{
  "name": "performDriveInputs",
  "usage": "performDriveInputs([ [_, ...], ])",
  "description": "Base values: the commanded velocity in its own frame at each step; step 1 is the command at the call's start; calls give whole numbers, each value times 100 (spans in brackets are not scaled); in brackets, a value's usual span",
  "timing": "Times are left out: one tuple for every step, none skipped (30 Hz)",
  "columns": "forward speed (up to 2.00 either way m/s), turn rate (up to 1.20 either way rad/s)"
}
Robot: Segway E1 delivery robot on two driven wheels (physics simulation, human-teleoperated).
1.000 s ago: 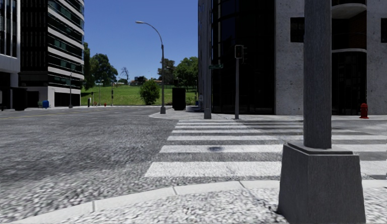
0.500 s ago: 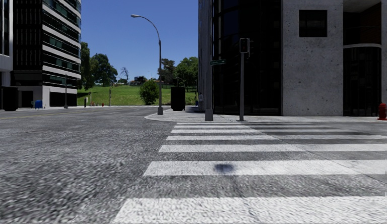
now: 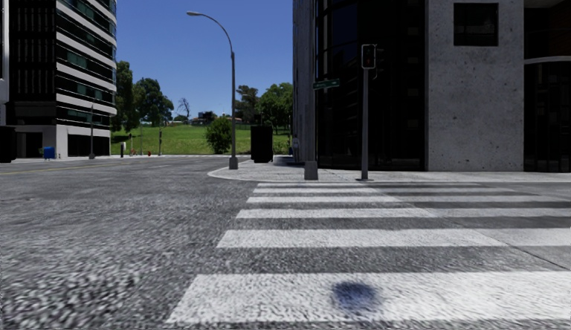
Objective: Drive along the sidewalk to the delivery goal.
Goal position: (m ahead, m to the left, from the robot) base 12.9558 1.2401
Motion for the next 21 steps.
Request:
performDriveInputs([
  [127, 0],
  [127, 0],
  [127, 0],
  [127, 0],
  [127, 0],
  [127, 0],
  [127, 0],
  [127, 0],
  [127, 0],
  [127, 0],
  [127, 0],
  [127, 0],
  [127, 0],
  [127, 0],
  [127, 0],
  [127, 0],
  [127, 0],
  [127, 0],
  [127, 0],
  [127, 0],
  [127, 0],
])
